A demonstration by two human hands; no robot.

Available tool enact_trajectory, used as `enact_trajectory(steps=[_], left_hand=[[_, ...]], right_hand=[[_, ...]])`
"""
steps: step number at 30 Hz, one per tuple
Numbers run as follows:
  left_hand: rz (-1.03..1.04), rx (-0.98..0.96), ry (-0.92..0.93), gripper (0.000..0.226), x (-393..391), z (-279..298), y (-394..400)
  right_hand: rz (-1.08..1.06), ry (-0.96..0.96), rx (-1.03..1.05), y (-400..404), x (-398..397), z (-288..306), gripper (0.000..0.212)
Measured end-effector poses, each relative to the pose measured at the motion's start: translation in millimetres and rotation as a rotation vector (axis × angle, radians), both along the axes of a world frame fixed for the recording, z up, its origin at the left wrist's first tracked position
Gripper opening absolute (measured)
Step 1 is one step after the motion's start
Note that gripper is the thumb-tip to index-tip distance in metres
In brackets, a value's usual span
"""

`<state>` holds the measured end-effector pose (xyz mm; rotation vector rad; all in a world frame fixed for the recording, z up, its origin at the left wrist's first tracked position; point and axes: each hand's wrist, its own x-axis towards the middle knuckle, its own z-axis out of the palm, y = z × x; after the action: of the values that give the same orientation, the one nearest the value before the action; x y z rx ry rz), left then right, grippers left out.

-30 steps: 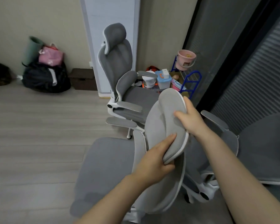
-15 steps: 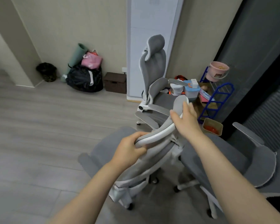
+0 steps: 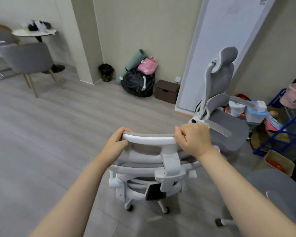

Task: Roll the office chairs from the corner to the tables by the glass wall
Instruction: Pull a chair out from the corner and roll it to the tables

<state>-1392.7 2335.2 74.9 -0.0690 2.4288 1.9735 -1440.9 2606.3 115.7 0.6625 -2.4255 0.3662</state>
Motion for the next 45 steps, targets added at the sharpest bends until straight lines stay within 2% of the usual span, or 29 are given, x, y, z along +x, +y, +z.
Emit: enact_trajectory(steps=[6, 10, 15, 17, 19, 23, 27, 29, 32, 38, 45], left_hand=[[0.153, 0.028, -0.008, 0.044, 17.1, -3.4, -76.8], [0.262, 0.079, -0.023, 0.043, 26.1, -4.3, -117.9], [0.333, 0.281, 0.049, 0.049, 39.2, -4.2, -171.5], [0.358, 0.274, 0.067, 0.048, 43.0, -2.6, -194.8], [0.402, 0.175, 0.060, 0.041, 45.0, 2.7, -215.2], [0.484, -0.148, 0.112, 0.028, 46.3, 24.6, -242.2], [0.567, -0.691, 0.221, 0.027, 41.7, 28.9, -256.6], [0.686, -0.876, 0.232, 0.034, 40.1, 19.2, -260.4], [0.835, -0.957, 0.205, 0.042, 37.9, 14.4, -274.2], [0.928, -1.040, 0.073, 0.037, 43.0, 21.6, -348.0], [1.039, -1.080, 0.074, 0.033, 53.7, 18.2, -424.9]], right_hand=[[0.090, 0.176, -0.093, -90.2, -1.5, -15.2, 0.037], [0.150, 0.197, -0.121, -139.2, -8.6, -16.0, 0.036], [0.243, 0.190, -0.156, -203.2, -23.7, -16.5, 0.038], [0.289, 0.189, -0.174, -231.2, -31.7, -16.0, 0.037], [0.345, 0.185, -0.181, -258.5, -41.1, -16.5, 0.038], [0.438, 0.188, -0.192, -313.0, -62.9, -17.6, 0.037], [0.593, 0.164, -0.231, -368.9, -77.5, -21.6, 0.034], [0.715, 0.173, -0.236, -396.0, -80.2, -24.2, 0.029], [0.806, 0.239, -0.189, -436.0, -82.4, -32.6, 0.021], [0.864, 0.360, -0.147, -520.6, -82.1, -57.5, 0.059], [0.914, 0.409, -0.167, -616.2, -76.8, -60.8, 0.064]])
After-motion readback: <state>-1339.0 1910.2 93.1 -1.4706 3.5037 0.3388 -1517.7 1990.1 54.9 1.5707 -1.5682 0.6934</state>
